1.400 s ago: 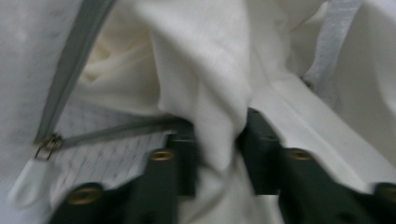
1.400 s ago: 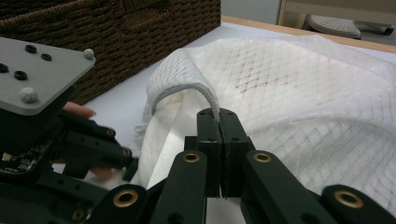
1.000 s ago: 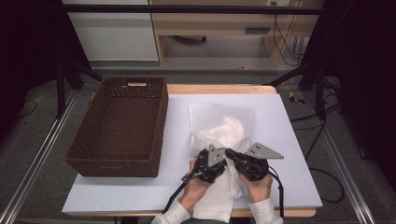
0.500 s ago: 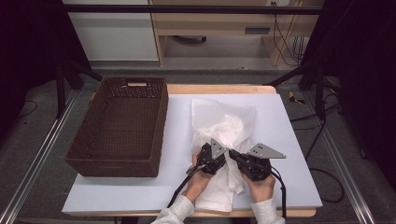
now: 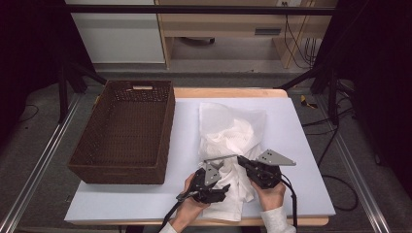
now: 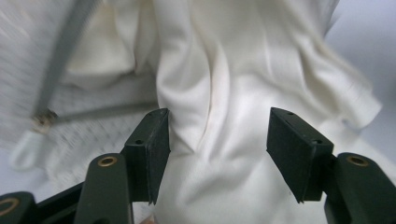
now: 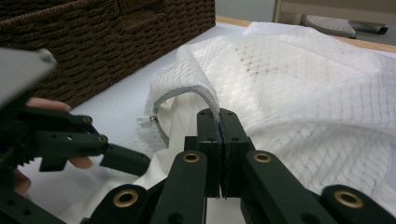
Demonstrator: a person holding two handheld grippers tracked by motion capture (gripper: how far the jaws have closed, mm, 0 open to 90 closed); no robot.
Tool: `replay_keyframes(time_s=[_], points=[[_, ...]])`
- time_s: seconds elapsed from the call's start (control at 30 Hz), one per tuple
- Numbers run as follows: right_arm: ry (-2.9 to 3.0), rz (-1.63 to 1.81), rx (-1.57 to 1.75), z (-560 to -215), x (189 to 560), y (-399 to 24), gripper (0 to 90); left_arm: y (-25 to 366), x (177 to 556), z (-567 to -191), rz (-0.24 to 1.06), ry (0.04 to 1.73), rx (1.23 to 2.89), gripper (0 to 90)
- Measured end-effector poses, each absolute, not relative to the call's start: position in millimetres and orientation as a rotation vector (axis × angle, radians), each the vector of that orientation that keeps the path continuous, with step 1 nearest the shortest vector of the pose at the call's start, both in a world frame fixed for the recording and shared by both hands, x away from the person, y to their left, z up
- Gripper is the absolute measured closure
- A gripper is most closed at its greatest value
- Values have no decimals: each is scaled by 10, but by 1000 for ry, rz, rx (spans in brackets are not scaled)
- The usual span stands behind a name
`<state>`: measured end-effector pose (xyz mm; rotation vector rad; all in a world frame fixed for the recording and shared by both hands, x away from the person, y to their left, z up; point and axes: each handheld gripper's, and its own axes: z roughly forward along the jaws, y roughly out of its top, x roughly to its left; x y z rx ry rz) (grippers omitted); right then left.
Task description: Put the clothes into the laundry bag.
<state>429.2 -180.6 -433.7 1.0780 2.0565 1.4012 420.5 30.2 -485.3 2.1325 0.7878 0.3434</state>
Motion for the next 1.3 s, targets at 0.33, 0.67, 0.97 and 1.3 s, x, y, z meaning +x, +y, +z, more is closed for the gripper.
replay_keyframes(time_s=[0.33,0.67,0.97,1.3], points=[[2060,1405,1077,-4339,4295,-1798,894,245,4123,-4817,460,791,2190,841],[2055,1416,1068,-4313,4289,-1805,894,200,4212,-4399,501,708,2039,864],[2047,1445,1049,-4276,4268,-1803,896,-182,4544,-4576,604,774,1988,866],[2032,1432,1112,-4328,4242,-1901,896,-166,4676,-4709,646,806,1926,854]])
